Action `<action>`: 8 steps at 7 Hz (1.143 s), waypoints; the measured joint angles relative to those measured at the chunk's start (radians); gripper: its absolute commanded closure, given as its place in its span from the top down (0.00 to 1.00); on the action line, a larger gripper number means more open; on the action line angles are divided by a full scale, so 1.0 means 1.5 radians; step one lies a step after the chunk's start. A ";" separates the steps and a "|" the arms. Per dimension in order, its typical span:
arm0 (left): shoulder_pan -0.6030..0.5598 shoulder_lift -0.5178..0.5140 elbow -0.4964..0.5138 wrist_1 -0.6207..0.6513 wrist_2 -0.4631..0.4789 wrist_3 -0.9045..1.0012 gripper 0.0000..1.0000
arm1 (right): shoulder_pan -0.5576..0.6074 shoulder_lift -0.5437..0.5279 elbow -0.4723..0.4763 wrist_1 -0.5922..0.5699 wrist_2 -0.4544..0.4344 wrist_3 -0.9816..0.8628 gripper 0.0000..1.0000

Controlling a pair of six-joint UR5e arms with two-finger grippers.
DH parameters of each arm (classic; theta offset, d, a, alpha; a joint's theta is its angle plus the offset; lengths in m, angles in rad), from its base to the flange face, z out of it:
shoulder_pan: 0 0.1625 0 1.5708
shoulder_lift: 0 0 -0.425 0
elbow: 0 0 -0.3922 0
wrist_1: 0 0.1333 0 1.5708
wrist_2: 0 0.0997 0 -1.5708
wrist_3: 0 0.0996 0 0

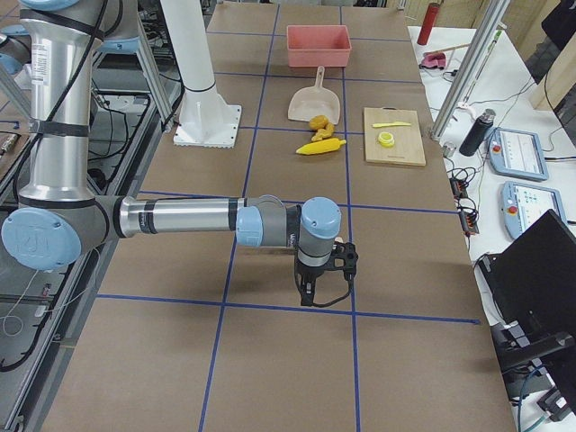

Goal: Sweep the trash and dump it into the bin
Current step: 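Lower the right gripper onto the white brush handle and grasp it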

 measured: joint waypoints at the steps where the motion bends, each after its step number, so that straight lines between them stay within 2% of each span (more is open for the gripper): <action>1: 0.000 -0.001 -0.002 0.000 0.000 0.000 0.99 | 0.000 0.000 0.000 0.000 0.000 -0.001 1.00; 8: 0.000 0.002 -0.010 -0.001 -0.002 0.002 0.99 | 0.003 0.002 0.005 -0.002 0.006 0.001 1.00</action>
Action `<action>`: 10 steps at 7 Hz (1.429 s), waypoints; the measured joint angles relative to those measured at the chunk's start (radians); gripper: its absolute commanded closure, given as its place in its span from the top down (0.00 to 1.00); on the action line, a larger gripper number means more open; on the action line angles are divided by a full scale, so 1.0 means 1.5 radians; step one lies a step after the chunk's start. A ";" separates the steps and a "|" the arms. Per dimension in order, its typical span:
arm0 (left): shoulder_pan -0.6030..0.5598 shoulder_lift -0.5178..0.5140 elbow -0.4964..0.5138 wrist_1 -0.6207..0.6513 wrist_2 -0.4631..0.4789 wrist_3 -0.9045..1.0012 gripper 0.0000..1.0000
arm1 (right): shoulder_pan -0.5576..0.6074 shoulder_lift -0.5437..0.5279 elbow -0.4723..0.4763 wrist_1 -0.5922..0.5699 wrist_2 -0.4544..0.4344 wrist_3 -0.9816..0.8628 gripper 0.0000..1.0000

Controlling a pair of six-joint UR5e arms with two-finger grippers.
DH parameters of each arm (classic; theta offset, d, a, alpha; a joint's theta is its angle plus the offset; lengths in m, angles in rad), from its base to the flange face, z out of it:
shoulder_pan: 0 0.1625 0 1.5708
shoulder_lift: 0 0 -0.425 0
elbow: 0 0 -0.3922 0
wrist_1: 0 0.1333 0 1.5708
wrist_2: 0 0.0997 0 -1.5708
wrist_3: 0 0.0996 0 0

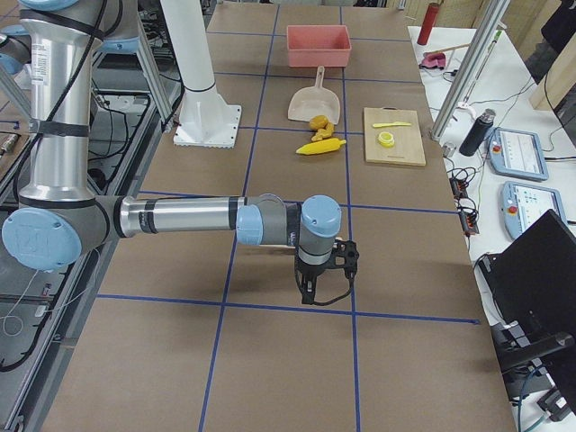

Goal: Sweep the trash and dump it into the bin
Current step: 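Lower the right gripper onto the white brush handle and grasp it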

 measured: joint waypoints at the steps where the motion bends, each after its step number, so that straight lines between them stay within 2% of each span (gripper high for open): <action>1: 0.000 0.002 0.001 -0.001 0.001 0.002 0.99 | 0.000 0.000 0.001 -0.001 0.002 0.001 1.00; 6: 0.000 -0.007 -0.002 -0.003 0.008 0.000 0.99 | 0.000 0.000 0.011 0.001 0.017 0.002 1.00; 8: 0.000 -0.021 0.014 0.000 0.008 -0.021 0.99 | 0.000 -0.002 0.061 0.000 0.028 0.010 1.00; 10: 0.000 -0.047 0.027 0.029 0.008 -0.126 0.99 | -0.014 -0.014 0.135 -0.003 0.056 0.094 1.00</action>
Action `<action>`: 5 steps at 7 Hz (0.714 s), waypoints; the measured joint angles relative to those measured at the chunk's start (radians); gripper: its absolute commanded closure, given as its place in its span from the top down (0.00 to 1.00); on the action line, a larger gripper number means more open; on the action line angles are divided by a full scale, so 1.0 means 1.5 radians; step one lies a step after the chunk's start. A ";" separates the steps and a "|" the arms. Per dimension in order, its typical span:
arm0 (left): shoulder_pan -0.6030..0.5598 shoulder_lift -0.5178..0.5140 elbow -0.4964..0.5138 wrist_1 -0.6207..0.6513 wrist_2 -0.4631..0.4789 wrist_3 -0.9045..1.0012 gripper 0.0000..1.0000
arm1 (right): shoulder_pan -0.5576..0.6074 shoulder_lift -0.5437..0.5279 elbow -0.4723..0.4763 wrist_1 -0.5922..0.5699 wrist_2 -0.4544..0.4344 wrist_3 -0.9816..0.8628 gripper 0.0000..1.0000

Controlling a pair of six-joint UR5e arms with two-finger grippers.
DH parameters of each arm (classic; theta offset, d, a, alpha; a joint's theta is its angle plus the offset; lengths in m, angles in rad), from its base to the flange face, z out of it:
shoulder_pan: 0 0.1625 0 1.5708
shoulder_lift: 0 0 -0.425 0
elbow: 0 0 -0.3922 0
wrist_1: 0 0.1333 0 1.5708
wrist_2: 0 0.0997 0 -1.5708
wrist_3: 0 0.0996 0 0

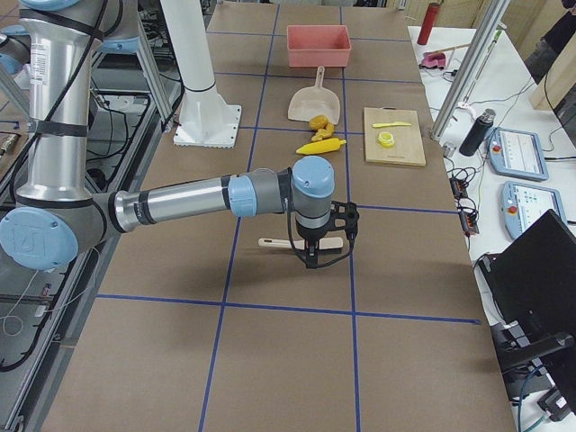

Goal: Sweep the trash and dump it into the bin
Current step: 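Lower the right gripper onto the white brush handle and grasp it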

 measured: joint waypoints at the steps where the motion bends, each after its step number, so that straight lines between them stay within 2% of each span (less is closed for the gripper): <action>1: 0.000 -0.016 0.003 0.023 -0.001 -0.036 0.99 | -0.033 -0.002 0.027 0.001 0.008 0.052 1.00; 3: 0.000 -0.029 0.005 0.045 -0.004 -0.068 0.99 | -0.134 -0.003 0.077 0.014 0.004 0.200 1.00; 4: 0.000 -0.031 0.005 0.047 -0.005 -0.071 0.99 | -0.177 -0.013 0.093 0.043 -0.005 0.259 1.00; 5: 0.000 -0.036 0.003 0.046 -0.005 -0.071 0.99 | -0.217 -0.043 0.100 0.104 -0.025 0.300 1.00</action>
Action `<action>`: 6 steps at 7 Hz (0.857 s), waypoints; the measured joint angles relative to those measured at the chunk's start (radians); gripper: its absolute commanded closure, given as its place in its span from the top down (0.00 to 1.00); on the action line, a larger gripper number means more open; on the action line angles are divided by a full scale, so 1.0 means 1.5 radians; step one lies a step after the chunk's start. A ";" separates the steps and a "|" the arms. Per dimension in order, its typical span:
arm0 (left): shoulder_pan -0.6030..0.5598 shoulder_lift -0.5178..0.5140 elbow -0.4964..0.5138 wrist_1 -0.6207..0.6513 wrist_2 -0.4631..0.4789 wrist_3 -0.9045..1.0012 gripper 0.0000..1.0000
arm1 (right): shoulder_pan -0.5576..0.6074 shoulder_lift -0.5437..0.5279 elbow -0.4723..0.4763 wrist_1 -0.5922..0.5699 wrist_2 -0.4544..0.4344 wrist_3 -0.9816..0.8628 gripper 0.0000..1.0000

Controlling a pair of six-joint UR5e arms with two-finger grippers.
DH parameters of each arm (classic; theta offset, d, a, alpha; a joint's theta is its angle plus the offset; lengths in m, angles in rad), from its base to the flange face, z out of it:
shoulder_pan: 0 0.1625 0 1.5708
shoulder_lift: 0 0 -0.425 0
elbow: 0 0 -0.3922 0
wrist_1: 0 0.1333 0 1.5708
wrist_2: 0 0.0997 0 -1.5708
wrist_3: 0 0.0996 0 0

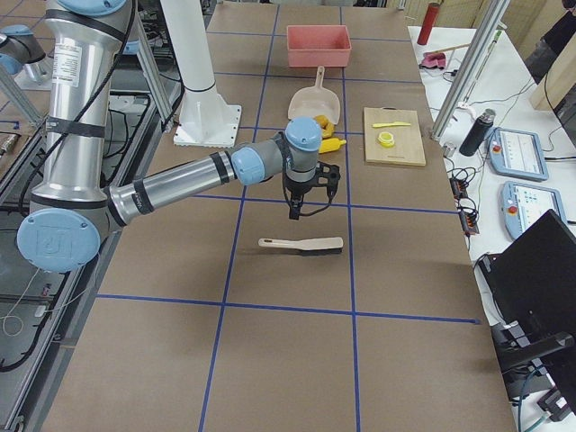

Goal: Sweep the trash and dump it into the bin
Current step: 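Lower the right gripper onto the white brush handle and grasp it, then grasp the white dustpan handle with the left gripper while the right lifts the brush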

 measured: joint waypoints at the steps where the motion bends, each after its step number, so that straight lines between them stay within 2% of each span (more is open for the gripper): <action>1: 0.006 -0.013 -0.005 -0.003 0.000 0.002 0.99 | -0.044 -0.032 0.001 0.078 -0.029 0.049 1.00; 2: 0.021 -0.035 -0.018 -0.011 0.001 0.003 0.99 | -0.084 -0.054 -0.013 0.146 -0.053 0.095 1.00; 4: 0.096 -0.085 -0.050 -0.035 0.004 0.003 0.99 | -0.113 -0.083 -0.071 0.235 -0.089 0.095 1.00; 6: 0.180 -0.151 -0.062 -0.045 0.007 0.003 0.99 | -0.118 -0.092 -0.099 0.255 -0.103 0.062 1.00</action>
